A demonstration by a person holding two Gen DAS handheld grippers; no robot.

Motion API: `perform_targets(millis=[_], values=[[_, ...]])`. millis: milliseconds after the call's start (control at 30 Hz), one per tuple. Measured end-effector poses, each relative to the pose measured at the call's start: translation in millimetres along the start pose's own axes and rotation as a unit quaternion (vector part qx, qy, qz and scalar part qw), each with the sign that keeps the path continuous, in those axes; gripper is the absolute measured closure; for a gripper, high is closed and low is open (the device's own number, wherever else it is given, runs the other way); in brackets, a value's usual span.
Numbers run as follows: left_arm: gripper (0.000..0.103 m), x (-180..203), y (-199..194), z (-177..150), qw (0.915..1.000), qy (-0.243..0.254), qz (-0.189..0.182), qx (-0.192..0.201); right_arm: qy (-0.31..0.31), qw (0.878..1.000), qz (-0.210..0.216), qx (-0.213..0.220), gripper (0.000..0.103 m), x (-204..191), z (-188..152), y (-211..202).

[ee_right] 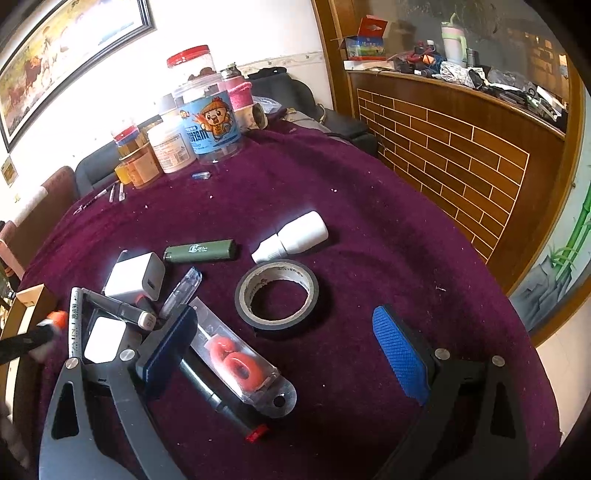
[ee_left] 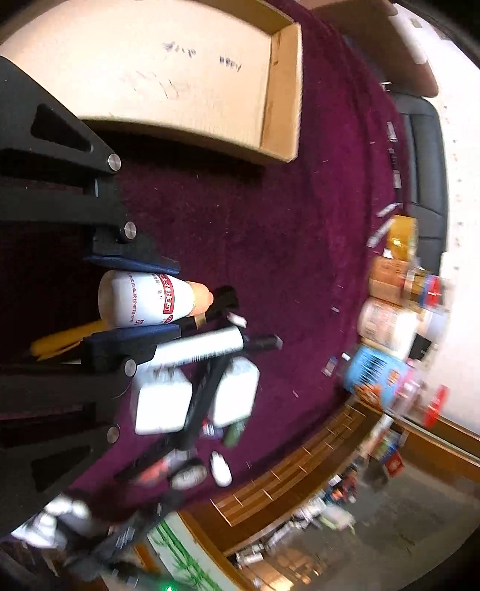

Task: Organize rigid objects
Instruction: 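Grasp the white orange-capped bottle with the left tool while the right tool grasps the curved white marker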

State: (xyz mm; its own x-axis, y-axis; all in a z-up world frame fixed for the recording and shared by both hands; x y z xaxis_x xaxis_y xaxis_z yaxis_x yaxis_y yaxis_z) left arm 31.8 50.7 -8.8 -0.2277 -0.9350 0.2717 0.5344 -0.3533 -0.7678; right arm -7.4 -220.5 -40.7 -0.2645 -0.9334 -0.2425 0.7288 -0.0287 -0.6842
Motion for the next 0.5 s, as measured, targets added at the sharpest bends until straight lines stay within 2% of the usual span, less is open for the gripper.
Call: perform_targets(millis=[100,233,300,400,500], values=[[0.08,-1.6,-36.0,-3.9,0.999,-0.014,-0.033,0.027,0.006,1.0,-0.003,-0.011,0.006,2.5,-0.9,4.2],[0.08,-17.2,-74.3,-13.2,0.9968,-0.036,-0.054,0.047,0.008,0.999,0.0,-0.051,0.007,3.9,-5.5,13.3],[0.08,-28.7,-90.9,-22.7,0.996,-0.043,-0.055,0.057,-0.007,0.999,-0.001,-0.037,0.008,-5.1,-4.4,-4.5],[0.08,-48.4,-110.8,-34.5,0.9947,-0.056,-0.051,0.069,-0.032,0.998,0.045,-0.023,0.008,-39.0,-6.6,-32.8],[0.08,-65.4,-121.1,-42.5,0.9933,-0.07,-0.049,0.078,-0.079,0.988,0.119,-0.061,0.009,-92.6,-24.3,-40.3]])
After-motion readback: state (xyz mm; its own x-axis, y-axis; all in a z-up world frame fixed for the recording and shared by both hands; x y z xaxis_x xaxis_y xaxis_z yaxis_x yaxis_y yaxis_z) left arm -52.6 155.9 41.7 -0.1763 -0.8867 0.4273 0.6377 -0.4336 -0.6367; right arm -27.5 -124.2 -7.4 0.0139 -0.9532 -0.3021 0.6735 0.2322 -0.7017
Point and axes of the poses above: each gripper's, at about its wrist camera, not at the fingertips, and y roughly the way its jaws point, x to its right, z to its top, the point moved 8 cm from there along y, roughly the way its jaws point, and after that the axes turned 3 degrees about y, right-handed, at the moved point
